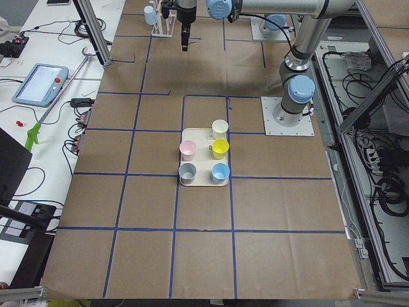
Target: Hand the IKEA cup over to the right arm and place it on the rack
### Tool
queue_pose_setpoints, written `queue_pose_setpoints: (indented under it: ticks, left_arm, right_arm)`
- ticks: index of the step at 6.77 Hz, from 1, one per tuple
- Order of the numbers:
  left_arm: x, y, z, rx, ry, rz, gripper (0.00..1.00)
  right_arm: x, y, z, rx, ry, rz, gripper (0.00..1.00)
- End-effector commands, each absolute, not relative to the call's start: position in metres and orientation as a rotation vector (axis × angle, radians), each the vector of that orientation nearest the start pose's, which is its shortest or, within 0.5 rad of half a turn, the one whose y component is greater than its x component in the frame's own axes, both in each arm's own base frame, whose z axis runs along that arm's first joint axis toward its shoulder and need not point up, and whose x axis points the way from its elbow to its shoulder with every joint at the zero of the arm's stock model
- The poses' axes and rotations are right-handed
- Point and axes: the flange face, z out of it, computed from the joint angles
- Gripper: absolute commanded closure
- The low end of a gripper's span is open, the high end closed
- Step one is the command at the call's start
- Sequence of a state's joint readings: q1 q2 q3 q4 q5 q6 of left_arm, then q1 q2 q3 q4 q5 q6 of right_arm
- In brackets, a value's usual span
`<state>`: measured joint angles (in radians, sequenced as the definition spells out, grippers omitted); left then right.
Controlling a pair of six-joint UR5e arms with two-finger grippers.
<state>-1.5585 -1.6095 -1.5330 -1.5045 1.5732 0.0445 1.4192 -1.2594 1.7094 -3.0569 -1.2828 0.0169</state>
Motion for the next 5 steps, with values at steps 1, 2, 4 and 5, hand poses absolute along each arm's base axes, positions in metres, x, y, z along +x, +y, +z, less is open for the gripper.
queue_pose_setpoints:
  ticks: [1,2,4,5]
  left_arm:
    - [-0.127,-0.516,0.494,0.050,3.135,-0.098,0.00]
    - [-0.127,-0.516,0.494,0.050,3.136,-0.101,0.00]
    - [-0.127,-0.516,0.494,0.050,3.136,-0.101,0.00]
    - [-0.127,-0.516,0.494,0.050,3.136,-0.101,0.00]
  right_arm:
    - [0.071,-0.627,0.439,0.002,2.560,-1.479,0.00]
    - [0.084,-0.613,0.441,-0.018,2.552,-1.469,0.00]
    - [0.094,-0.587,0.432,0.233,2.483,-1.348,0.00]
    - [0.105,-0.573,0.431,0.271,2.459,-1.312,0.00]
